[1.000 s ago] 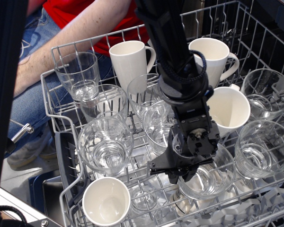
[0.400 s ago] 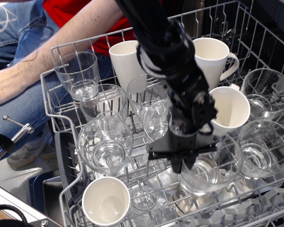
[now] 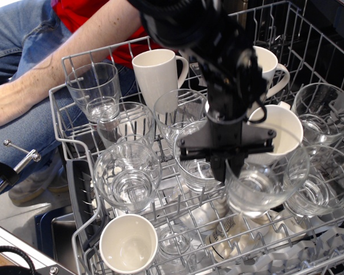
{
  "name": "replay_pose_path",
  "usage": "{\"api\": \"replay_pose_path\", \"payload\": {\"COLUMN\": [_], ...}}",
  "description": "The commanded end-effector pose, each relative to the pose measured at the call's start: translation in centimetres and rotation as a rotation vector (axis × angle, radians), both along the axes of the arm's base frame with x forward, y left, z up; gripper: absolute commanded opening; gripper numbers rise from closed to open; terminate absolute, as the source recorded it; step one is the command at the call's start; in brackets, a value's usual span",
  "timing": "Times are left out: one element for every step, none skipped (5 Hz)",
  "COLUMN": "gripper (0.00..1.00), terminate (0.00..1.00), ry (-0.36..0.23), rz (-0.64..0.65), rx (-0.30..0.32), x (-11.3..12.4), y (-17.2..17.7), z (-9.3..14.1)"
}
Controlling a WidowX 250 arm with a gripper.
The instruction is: Pick up glass cup
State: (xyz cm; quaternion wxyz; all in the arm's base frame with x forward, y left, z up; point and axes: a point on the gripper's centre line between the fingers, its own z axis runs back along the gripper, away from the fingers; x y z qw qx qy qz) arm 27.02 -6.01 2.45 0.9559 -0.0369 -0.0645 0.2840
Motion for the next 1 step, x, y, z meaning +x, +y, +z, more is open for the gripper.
{"api": "replay_pose_path", "payload": {"gripper": [0.0], "terminate": [1.0], "ry": [0.009], "rz": [-0.062], "rx": [-0.027], "x": [1.9], "y": [0.18], "z": [8.34]}}
